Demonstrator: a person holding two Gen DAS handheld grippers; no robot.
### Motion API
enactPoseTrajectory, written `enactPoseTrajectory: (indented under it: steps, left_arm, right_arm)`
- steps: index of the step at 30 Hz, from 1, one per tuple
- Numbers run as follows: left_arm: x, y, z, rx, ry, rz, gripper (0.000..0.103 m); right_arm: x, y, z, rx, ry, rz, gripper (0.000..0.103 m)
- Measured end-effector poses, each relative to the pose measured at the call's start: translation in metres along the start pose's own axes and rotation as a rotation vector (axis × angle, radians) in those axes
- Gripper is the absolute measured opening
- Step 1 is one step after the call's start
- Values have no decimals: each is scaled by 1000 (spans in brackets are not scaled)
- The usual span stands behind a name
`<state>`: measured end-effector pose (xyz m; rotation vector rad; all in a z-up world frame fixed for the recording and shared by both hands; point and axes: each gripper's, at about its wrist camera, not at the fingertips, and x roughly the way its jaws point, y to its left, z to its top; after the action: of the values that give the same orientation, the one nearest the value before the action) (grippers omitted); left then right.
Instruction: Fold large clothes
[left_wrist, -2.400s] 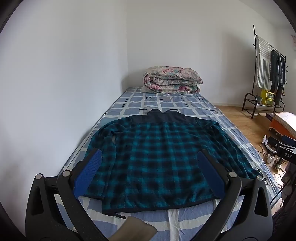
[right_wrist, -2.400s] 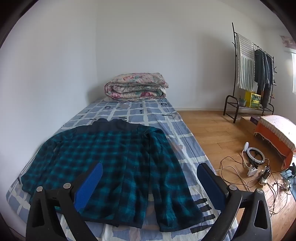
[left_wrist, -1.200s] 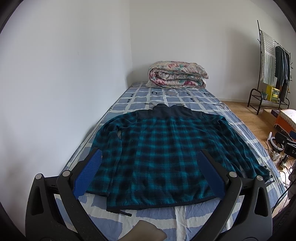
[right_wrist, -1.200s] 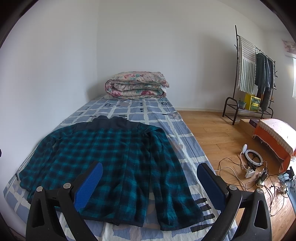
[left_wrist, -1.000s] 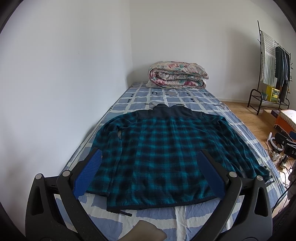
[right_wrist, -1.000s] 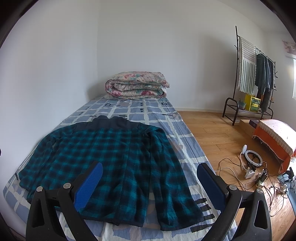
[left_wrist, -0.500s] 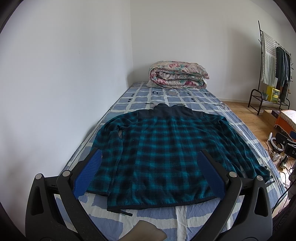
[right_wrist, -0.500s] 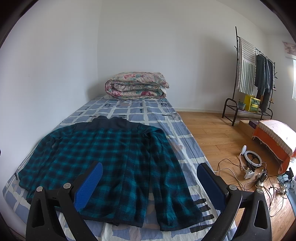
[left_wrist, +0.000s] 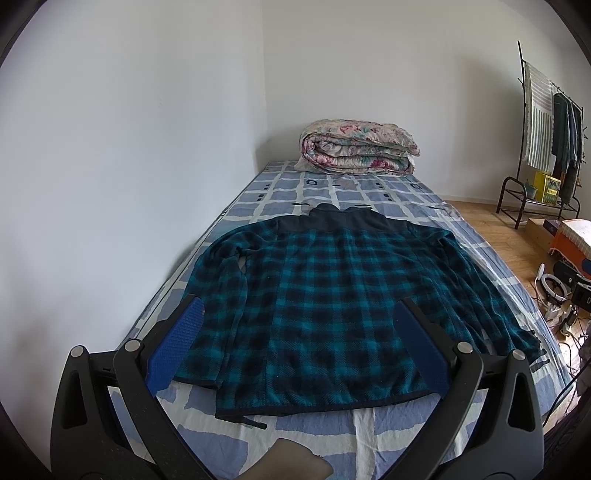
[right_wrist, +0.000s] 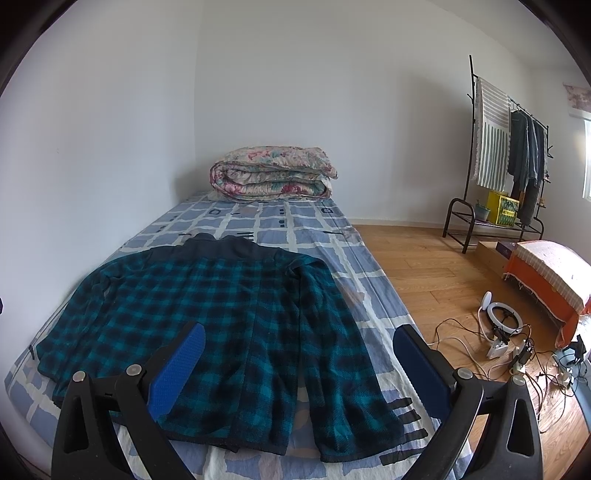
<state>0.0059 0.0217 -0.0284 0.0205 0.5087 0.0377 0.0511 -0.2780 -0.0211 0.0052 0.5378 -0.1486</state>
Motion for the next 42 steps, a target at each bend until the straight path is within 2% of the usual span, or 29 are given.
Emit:
enactPoseTrajectory:
  steps: [25, 31, 38, 42]
  left_arm:
    - [10, 23, -3, -13, 53, 58, 103]
    - [24, 37, -5, -3, 84, 124, 103]
    - [38, 58, -6, -8, 100, 156, 103]
    - [50, 73, -8, -43, 134, 154, 96]
  right_arm:
    - [2, 28, 2, -40, -26, 29, 103]
    - [8, 49, 1, -88, -21, 58, 103]
    - [20, 82, 4, -154, -26, 105, 103]
    - [33, 108, 13, -196, -23, 162, 103]
